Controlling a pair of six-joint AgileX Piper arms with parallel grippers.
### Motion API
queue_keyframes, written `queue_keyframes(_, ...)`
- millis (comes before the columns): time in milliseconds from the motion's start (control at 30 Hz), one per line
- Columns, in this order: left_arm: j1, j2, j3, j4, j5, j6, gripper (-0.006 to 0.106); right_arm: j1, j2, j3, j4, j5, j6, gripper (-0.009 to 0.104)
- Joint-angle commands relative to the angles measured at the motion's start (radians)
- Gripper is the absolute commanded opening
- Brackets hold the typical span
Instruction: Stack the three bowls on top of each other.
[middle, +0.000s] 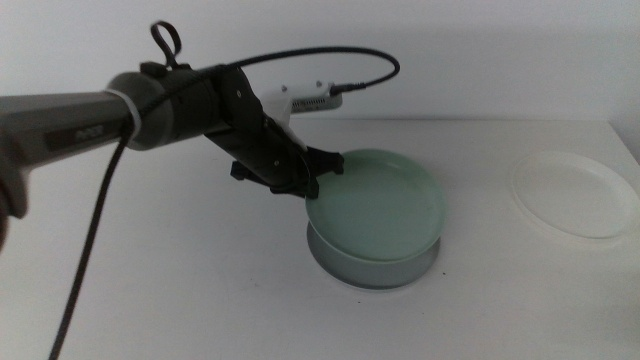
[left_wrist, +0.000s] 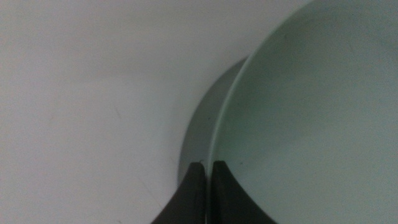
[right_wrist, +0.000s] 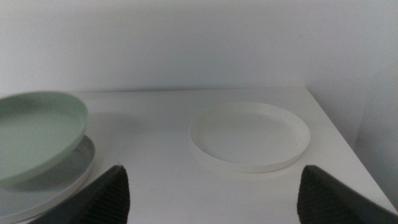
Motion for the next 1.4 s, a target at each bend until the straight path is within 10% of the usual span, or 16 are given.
queue_keyframes(0, -0.003, 0.013, -0.004, -0.018, -0.020, 0.004, -0.002, 0.001, -0.005, 0.004, -0.003, -0.009, -0.007, 0.086)
queue_keyframes(467, -0.003, 0.081, -0.004, -0.091, -0.021, 0.080, 0.008, 0.001, -0.005, 0.004, -0.003, -0.009, -0.007, 0.086)
queue_keyframes(767, 0.008, 0.032, -0.078, -0.040, 0.123, 0.138, 0.092, 0.001, -0.005, 0.004, -0.003, -0.009, -0.007, 0.086)
queue_keyframes(1133, 0.021, -0.417, -0.080, -0.002, 0.309, 0.340, 0.094, 0.001, -0.005, 0.004, -0.003, -0.009, -0.007, 0.086)
queue_keyframes(1367, 0.037, -0.717, 0.057, -0.168, 0.336, 0.577, 0.094, 0.001, -0.005, 0.004, -0.003, -0.009, -0.007, 0.086)
